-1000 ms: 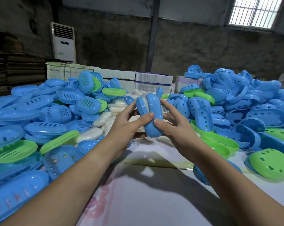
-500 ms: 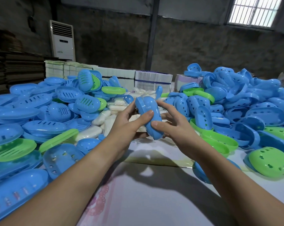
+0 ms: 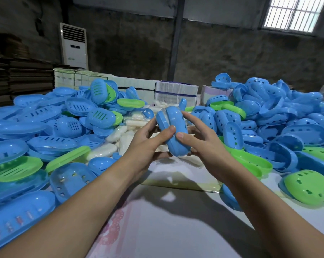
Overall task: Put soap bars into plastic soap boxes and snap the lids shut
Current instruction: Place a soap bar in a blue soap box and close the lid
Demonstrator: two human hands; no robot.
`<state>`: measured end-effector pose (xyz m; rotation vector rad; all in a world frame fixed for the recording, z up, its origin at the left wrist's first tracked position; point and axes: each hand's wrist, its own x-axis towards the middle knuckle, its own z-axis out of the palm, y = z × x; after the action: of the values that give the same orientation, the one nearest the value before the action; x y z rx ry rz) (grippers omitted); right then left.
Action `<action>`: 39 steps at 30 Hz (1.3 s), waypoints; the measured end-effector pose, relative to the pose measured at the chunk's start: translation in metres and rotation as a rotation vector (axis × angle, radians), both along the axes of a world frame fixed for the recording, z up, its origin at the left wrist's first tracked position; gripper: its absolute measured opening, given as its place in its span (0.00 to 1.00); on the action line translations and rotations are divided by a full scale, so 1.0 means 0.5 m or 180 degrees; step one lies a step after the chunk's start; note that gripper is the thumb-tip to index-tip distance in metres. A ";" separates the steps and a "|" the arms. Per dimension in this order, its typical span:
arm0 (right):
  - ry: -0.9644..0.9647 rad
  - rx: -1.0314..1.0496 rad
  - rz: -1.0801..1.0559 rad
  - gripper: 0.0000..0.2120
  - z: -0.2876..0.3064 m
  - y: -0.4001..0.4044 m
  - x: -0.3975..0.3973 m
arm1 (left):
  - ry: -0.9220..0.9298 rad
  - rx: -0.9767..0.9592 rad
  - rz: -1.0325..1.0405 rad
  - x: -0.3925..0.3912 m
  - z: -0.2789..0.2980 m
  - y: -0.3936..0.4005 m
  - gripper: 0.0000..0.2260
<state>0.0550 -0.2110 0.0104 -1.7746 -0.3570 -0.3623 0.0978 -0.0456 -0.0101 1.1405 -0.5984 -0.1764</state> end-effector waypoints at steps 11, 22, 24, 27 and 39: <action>0.0191 -0.0079 0.0086 0.25 0.001 -0.012 0.004 | -0.0037 0.0293 -0.0053 -0.006 0.000 0.001 0.17; 0.0249 -0.0091 0.0006 0.26 0.002 -0.004 0.000 | 0.0087 0.0234 -0.0039 -0.009 0.000 0.001 0.22; 0.0250 -0.0134 0.0020 0.25 0.001 -0.004 0.001 | 0.0072 0.0266 -0.0039 -0.007 0.000 0.003 0.20; 0.0148 -0.0200 -0.0047 0.25 0.002 -0.009 0.003 | 0.0034 0.0360 -0.0099 -0.006 0.000 0.002 0.19; 0.0308 -0.0131 -0.0245 0.21 -0.001 -0.003 0.006 | -0.0010 0.0406 -0.0150 -0.007 -0.001 0.000 0.22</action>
<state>0.0580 -0.2124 0.0099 -1.8426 -0.2295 -0.3241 0.0943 -0.0456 -0.0108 1.2506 -0.6240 -0.2561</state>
